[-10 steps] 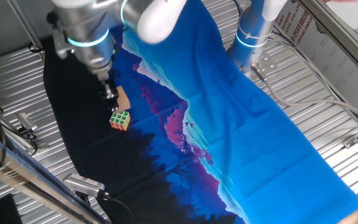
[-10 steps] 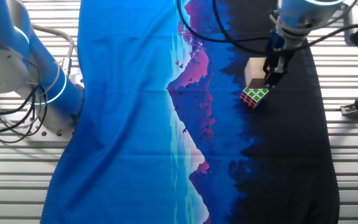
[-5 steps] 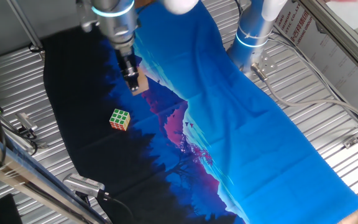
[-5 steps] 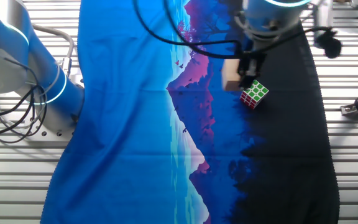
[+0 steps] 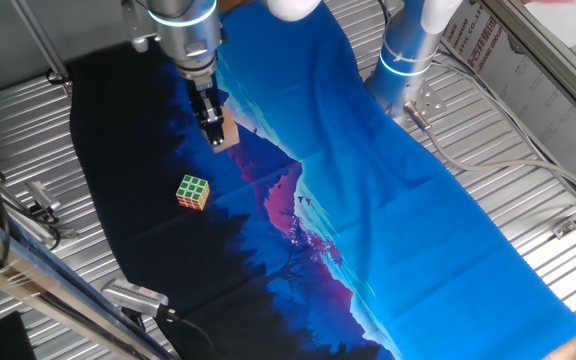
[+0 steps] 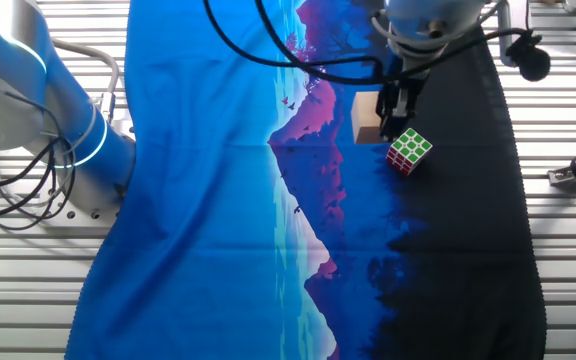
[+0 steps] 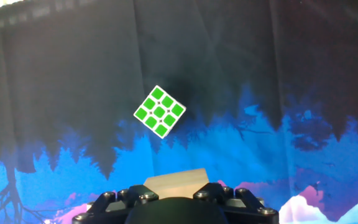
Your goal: Pick up one small block
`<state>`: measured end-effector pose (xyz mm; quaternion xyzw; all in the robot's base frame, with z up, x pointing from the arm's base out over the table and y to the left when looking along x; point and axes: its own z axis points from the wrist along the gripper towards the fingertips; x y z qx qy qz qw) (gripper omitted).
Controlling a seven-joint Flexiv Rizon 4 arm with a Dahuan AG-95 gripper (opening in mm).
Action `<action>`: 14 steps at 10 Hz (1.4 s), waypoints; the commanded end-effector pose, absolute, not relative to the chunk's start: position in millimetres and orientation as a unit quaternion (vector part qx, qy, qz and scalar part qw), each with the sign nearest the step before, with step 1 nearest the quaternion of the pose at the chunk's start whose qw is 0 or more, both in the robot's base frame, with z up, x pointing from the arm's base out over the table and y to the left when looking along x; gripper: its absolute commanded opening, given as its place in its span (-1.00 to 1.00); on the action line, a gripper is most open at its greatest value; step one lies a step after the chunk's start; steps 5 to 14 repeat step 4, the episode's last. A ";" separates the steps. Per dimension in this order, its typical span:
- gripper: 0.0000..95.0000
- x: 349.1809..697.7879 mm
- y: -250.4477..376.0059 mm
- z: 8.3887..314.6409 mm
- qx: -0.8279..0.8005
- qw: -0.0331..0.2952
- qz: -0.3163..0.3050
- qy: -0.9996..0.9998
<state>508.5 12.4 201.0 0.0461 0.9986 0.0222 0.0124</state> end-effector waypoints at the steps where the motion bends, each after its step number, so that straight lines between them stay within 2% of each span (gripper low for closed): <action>1: -1.00 507.1 12.5 202.0 0.040 0.011 0.020 0.999; 14: -1.00 506.9 12.4 202.4 0.035 0.005 0.020 0.999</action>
